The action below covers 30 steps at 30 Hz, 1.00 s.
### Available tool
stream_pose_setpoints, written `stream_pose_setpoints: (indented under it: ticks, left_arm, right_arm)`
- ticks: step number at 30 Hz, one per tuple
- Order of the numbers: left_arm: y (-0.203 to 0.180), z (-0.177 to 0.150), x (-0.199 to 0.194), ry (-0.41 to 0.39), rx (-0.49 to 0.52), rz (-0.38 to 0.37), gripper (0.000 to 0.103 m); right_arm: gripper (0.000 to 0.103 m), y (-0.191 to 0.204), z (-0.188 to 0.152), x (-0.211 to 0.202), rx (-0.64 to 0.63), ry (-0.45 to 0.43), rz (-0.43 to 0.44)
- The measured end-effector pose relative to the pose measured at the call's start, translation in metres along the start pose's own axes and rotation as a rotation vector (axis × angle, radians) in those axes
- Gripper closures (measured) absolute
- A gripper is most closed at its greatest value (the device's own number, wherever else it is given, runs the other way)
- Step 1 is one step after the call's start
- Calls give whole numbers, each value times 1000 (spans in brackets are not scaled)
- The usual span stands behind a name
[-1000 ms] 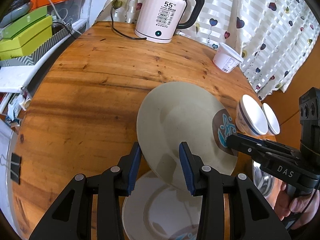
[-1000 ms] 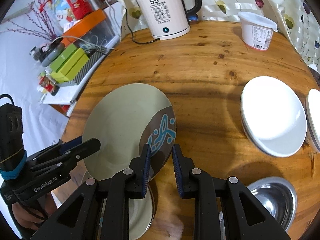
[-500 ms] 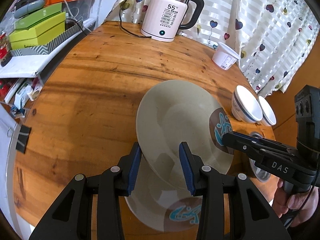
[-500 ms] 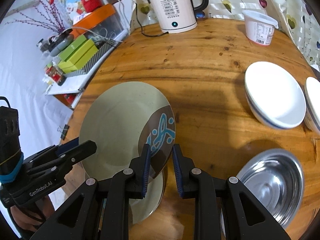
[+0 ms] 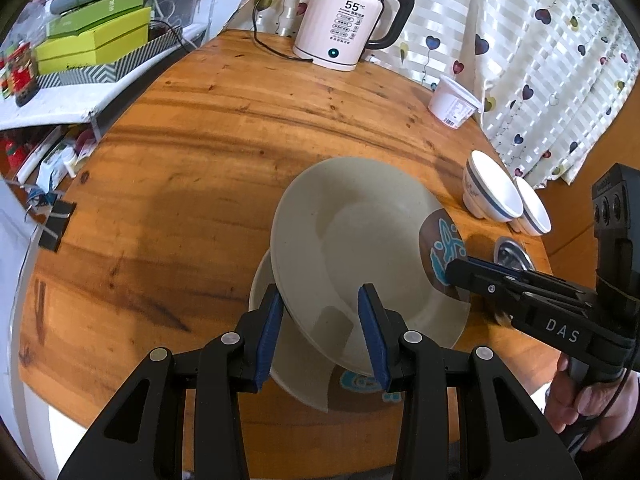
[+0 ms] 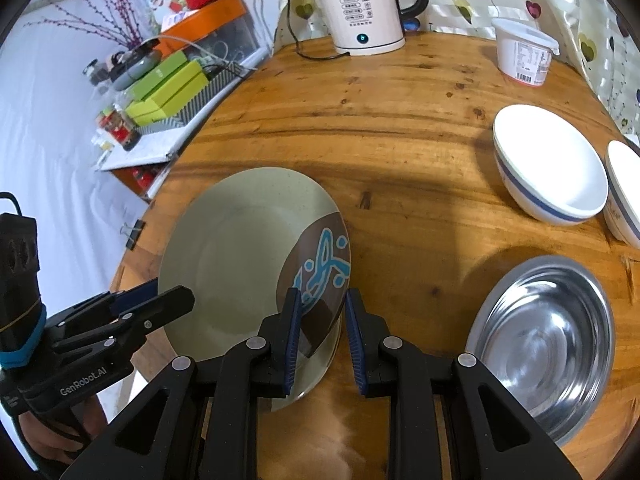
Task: Organize plates and bowls
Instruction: 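Lift the held plate with both grippers and carry it over the plate stack, then lower the plate onto the stack and open both grippers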
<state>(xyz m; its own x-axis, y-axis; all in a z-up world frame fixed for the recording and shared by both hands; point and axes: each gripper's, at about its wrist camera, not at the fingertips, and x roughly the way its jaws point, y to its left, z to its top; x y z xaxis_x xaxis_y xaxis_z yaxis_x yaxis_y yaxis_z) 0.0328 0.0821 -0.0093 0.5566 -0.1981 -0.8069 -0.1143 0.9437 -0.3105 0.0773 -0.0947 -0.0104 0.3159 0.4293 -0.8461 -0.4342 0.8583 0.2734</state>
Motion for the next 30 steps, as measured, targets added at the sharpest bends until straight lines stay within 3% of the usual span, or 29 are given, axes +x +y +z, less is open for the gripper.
stream_pose_setpoints:
  ticks: [14, 30]
  left_arm:
    - [2, -24, -1, 22, -29, 28, 63]
    - [-8, -30, 0, 11, -3, 93, 63]
  right_arm:
    - [81, 8, -19, 8, -29, 44, 2]
    - [81, 8, -23, 13, -42, 57, 2]
